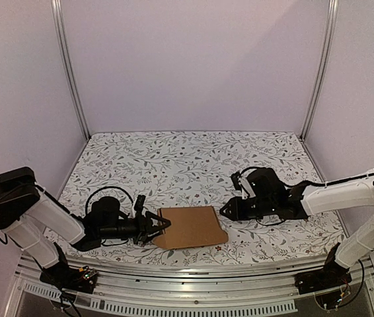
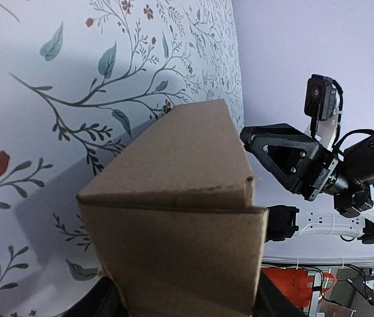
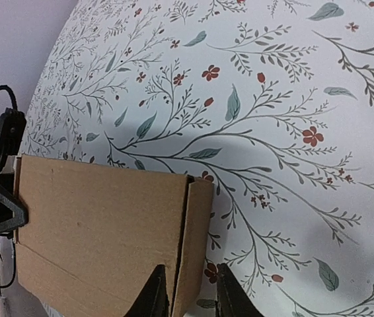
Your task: Fold the paper box
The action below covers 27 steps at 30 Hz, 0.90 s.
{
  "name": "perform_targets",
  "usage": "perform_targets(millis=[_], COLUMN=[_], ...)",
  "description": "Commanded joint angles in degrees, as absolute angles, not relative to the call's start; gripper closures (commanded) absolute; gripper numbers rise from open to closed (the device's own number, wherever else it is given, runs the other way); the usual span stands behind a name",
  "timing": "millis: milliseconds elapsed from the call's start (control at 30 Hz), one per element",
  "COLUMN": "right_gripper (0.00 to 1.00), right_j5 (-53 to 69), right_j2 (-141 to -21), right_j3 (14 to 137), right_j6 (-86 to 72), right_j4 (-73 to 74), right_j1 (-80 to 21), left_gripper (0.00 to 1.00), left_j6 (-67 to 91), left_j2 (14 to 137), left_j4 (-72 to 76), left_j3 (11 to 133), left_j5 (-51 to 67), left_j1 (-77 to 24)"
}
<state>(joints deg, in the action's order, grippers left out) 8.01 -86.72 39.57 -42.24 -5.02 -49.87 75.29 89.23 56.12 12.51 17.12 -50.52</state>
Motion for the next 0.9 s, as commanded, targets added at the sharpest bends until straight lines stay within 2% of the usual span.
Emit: perform_targets(millis=[0,267,500,533,567,600,867], right_gripper=[0.74,0.5,0.24,0.2,0.07,0.02,0.01], right_j5=[5.7,7.0,8.9,9.1,9.5,10.0,15.6], right_j2=[-80.3,-71.7,-64.3,-63.2,-62.6,-61.8,-55.9], right_j3=[41.5,44.4,45.3,45.6,45.9,46.1,46.7], right_j6=[-34.2,-22.7,-11.5,-9.6,-8.1,-6.8,6.9], right_j4=[2.3,7.7,10.3,10.8,11.3,11.6,13.1], right_j1=[-50.1,-50.1,-50.1,-50.1,-50.2,-50.2,-50.7], left_gripper=[0.73,0.78,0.79,0.79,0.79,0.78,0.77], left_j6=[73.4,74.3,76.4,76.8,77.0,77.2,78.6], left_j2=[87.6,83.9,79.3,78.5,77.7,76.8,67.6], left_j4=[53.6,53.0,50.3,50.0,49.5,49.0,47.3], left_j3=[14.4,14.9,15.3,15.2,15.2,15.1,12.9], left_j5=[19.1,23.8,29.6,30.3,31.1,31.9,42.7], left_j1=[-49.4,-45.4,-42.5,-42.2,-41.9,-41.6,-35.9])
